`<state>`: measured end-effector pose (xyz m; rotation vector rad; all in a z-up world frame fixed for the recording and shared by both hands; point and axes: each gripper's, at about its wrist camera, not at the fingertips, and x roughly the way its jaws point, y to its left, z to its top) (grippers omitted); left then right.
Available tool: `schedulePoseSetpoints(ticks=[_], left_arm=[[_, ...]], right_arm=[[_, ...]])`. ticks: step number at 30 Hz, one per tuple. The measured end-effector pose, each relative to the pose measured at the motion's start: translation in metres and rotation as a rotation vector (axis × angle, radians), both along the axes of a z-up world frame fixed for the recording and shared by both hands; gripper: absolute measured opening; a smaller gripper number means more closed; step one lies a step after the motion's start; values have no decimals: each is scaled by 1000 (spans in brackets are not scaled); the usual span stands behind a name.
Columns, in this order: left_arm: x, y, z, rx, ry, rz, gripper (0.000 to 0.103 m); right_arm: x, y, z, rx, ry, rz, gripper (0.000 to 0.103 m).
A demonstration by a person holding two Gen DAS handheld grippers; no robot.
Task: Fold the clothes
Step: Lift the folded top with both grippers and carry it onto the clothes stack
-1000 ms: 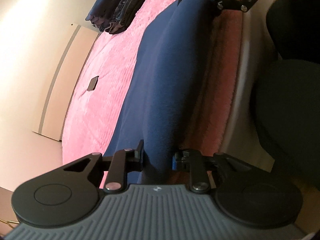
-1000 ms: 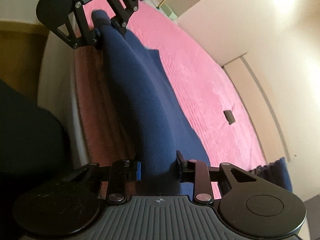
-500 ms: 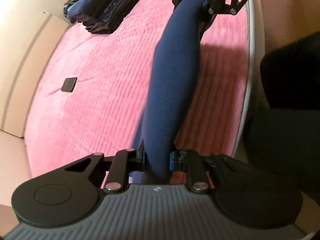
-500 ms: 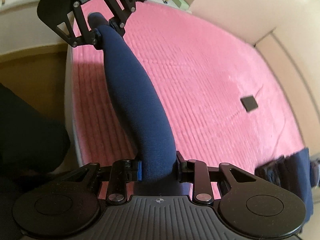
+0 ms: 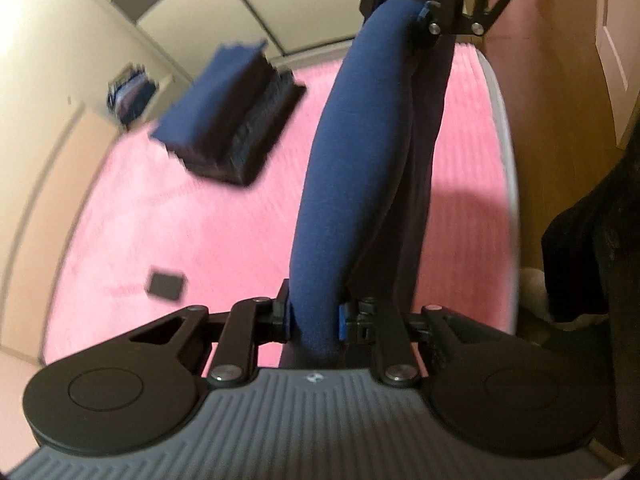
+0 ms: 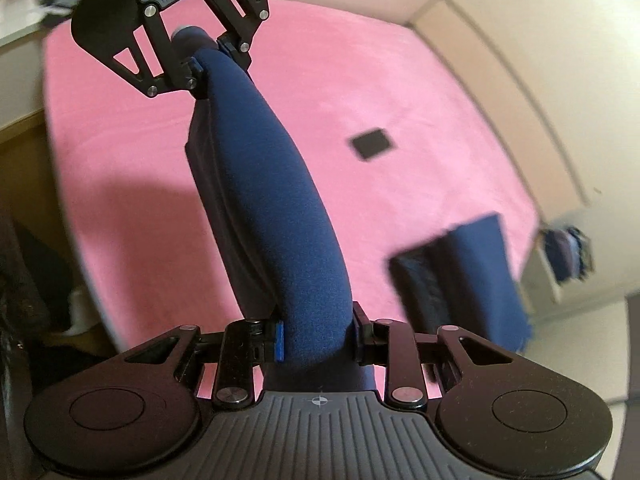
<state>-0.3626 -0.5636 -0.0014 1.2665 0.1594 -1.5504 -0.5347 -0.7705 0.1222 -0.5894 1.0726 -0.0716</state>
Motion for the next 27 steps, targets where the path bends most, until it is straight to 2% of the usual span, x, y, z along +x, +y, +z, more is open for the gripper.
schedulePoseSetpoints(ticks=[4,9,14,19,21,24,27], left_arm=[[6,-51,29,-72,-44,-80,17],[11,-134,50,-142,-102,-138,17],[20,-238,63,-191,-162,-112,17],[41,-360,88,-215,-221,-31,18],[53,-405,99,-237,-266,-1,18],[70,-461,104,-309,-340,47,17],[83,-499,77,-365,-372,77,17]], right_arm=[[0,-50,26,-46,-49,-60,28],[8,-138,44,-105,-98,-63,28],[26,-260,66,-155,-170,6,28],[62,-383,90,-227,-244,75,28],[75,-420,98,-275,-296,82,28],[85,-457,87,-340,-378,75,29],[93,-487,23,-388,-401,68,29]])
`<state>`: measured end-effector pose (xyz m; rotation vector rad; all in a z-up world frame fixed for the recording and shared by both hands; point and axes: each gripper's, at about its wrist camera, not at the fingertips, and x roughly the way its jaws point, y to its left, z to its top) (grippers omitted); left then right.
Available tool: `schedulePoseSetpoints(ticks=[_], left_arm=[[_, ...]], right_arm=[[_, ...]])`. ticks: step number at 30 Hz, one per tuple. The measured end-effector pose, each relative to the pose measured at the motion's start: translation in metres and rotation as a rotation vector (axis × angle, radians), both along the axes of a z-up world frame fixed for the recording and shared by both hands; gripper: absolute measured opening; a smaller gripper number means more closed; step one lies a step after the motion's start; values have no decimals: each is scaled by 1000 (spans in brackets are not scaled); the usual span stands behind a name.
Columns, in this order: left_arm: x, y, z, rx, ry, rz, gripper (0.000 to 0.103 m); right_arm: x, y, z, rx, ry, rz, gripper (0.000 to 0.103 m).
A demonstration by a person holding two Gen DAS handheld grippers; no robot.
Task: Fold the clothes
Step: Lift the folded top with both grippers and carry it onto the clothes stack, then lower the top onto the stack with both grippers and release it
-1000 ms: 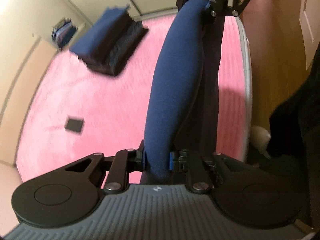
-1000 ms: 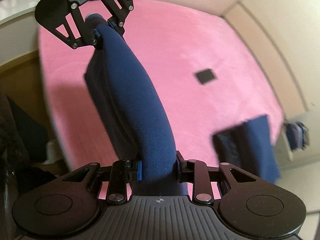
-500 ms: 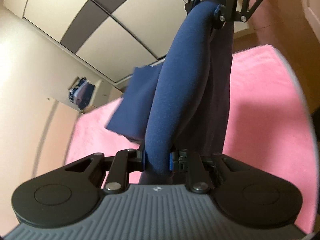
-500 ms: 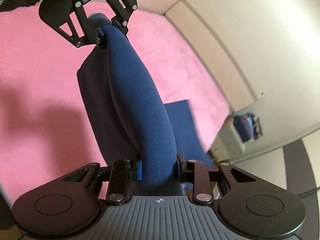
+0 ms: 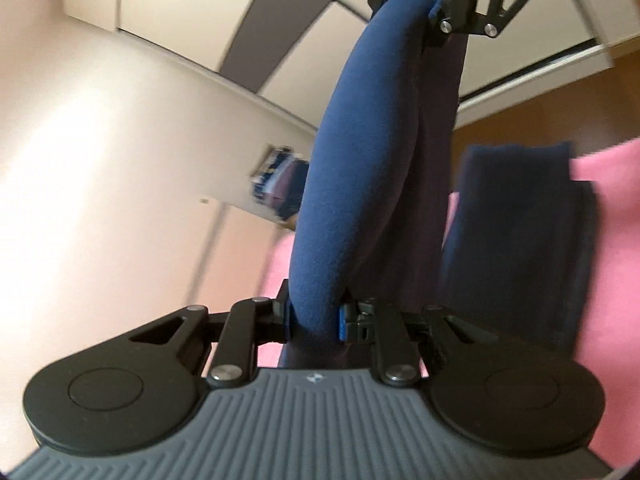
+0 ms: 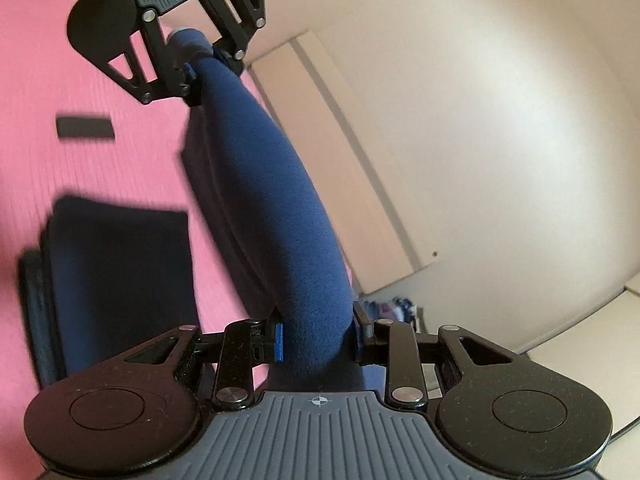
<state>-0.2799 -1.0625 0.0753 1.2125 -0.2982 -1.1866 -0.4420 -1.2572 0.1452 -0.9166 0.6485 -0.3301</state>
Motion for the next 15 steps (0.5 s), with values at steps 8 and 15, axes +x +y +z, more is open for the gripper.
schedulePoseSetpoints(ticks=[8,15], left_arm=[[6,-58,-209,278,102,33,19],[1,-40,-221,235,35,-11,22]], right_arm=[[3,-23,-148,164,211,-37,34],[-3,-19,-145,152,218,-40,34]])
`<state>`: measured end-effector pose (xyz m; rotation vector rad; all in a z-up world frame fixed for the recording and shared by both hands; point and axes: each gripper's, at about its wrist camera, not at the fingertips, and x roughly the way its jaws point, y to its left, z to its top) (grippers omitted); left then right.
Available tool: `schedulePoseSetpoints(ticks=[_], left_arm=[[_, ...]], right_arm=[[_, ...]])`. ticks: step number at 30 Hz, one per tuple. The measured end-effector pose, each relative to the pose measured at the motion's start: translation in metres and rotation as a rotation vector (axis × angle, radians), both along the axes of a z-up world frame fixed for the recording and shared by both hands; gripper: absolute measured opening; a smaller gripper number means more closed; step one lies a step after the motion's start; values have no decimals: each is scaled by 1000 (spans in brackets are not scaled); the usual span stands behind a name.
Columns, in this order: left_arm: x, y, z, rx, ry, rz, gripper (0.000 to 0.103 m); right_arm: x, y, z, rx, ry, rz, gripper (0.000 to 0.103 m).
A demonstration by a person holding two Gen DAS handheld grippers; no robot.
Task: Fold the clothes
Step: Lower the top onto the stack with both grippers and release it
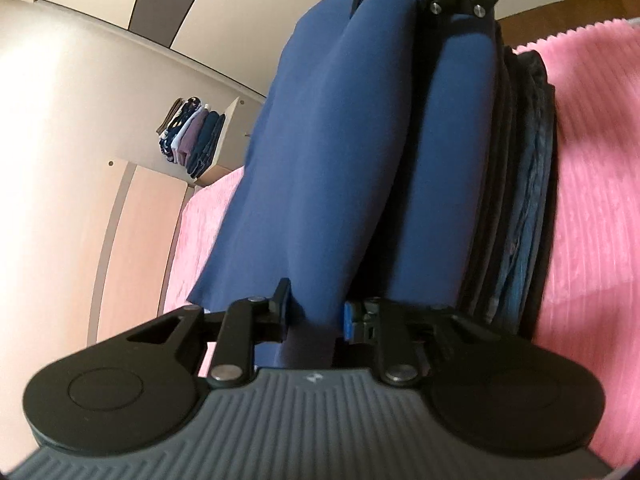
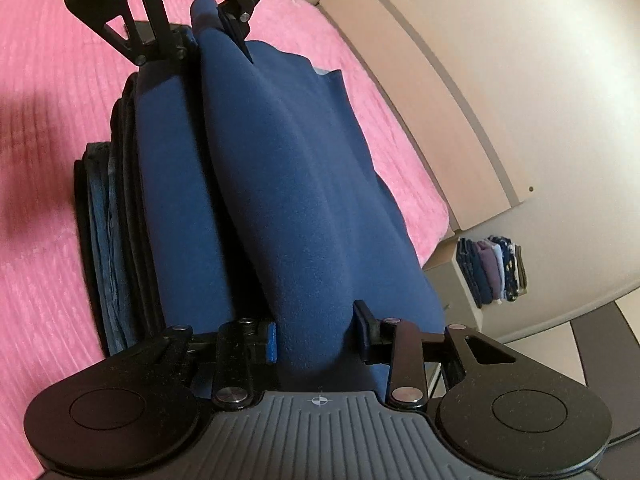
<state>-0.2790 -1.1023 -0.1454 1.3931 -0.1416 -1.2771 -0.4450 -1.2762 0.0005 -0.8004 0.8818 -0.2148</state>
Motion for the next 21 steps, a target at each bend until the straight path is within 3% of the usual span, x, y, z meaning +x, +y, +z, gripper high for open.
schedulePoseSetpoints(ticks=[6,11,13,16,19,21], left_arm=[[-6,3,-15,4,-21,-2,16],[-12,8,-16,-46,-33,-3,14],[-11,7,-24,-34,-30,-8,14],[-9,6,-35,-24,-57,-18,15],[-8,8,-32,-34,-64,-36,20],[-6,12,-30,-35,-71,-39,22]], right_arm=[[22,22,-43,-63,33,37,35],[29,16,-45,-57,-14,8,35],[32,23,-59,-84,15,13,35],[35,30,-73,-109,41,11,44],[34,26,-70,-82,28,-9,44],[39,22,-70,-59,36,-21,35]])
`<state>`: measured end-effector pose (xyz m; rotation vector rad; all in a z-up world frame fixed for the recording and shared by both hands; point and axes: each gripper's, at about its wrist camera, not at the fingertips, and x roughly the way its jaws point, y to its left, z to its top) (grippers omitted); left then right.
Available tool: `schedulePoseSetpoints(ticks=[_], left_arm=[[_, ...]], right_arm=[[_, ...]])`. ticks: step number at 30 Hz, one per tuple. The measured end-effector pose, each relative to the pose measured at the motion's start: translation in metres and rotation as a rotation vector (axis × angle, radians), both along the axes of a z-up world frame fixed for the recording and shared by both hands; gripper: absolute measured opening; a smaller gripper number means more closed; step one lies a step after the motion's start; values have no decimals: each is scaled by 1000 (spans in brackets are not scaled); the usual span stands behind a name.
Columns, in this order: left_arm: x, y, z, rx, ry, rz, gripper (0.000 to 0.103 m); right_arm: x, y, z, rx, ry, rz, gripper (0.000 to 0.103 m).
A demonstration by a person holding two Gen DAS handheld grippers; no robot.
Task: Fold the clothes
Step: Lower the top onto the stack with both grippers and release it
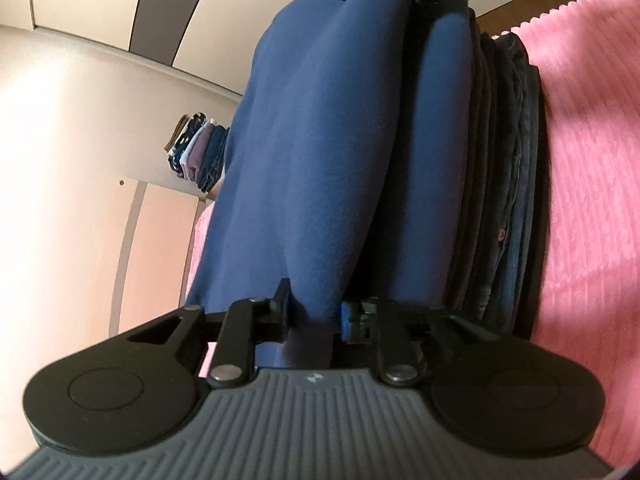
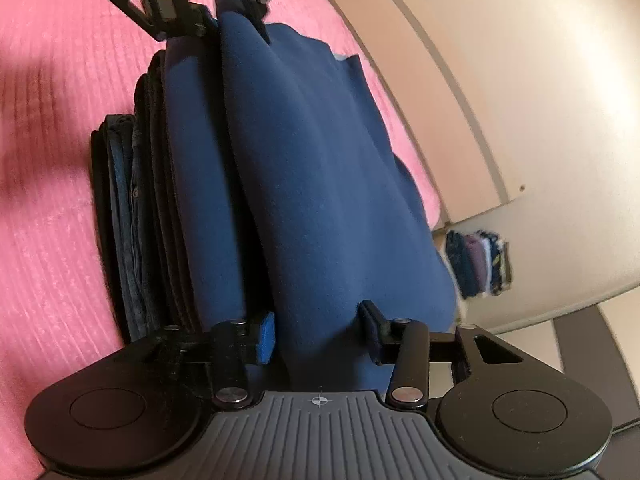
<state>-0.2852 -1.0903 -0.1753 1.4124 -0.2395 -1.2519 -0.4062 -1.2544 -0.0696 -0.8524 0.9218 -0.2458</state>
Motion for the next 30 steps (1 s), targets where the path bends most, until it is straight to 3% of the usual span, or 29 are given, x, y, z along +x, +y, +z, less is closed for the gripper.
schedulePoseSetpoints(ticks=[3,6,11,20,24,30], left_arm=[[3,-2,0,16,23,20,17],[3,-5,7,2,42,40,15],[1,6,2,1,42,26,15],[-8,13,7,-6,58,46,13],[-14,15,-5,-21,53,51,13],[2,19,-1,-2,37,52,18]], right_arm=[[14,-3,5,10,19,-39,27],[8,10,33,8,-64,-89,27],[0,19,-20,-16,55,-41,29],[2,6,-5,-9,17,-72,32],[1,21,-8,-54,48,-19,44],[-7,21,21,82,-7,-124,45]])
